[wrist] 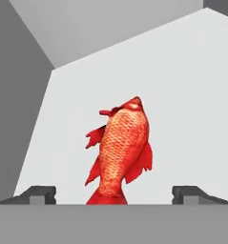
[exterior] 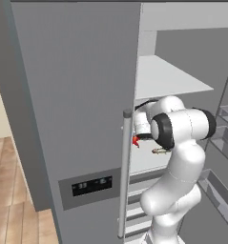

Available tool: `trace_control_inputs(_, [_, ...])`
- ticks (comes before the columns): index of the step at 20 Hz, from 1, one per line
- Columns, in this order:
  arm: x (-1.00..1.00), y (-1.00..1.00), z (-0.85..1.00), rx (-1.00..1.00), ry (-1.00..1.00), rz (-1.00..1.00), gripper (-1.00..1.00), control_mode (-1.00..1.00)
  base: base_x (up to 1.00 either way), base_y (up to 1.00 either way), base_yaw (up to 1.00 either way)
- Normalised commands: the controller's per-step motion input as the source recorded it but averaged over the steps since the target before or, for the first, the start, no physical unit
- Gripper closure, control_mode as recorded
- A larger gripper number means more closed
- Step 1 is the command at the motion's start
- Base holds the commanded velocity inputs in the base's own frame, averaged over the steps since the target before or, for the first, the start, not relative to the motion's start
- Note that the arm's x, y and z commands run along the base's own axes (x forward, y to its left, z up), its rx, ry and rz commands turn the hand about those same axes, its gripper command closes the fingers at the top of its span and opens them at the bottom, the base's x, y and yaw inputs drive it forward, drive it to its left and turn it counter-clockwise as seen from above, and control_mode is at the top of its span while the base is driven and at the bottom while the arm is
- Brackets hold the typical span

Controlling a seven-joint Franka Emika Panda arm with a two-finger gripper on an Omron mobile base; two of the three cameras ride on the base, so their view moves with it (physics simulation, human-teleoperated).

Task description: Place the fish on the counter behind the older fish on the same shelf of the fridge to maintain FIFO order. Close the fridge door when finished.

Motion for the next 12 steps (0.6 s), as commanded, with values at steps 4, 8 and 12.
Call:
trace_control_inputs(4, [-0.5,0.0,0.73,-0.03,-0.05,0.0,-1.0,-1.0,0.0,0.0,0.0])
trace_control_inputs(8, [-0.68,0.0,0.98,-0.02,-0.02,0.0,-1.0,-1.0,0.0,0.0,0.0])
trace_control_inputs(12, [-0.6,-0.04,1.0,-0.02,0.0,0.0,-1.0,-1.0,0.0,0.0,0.0])
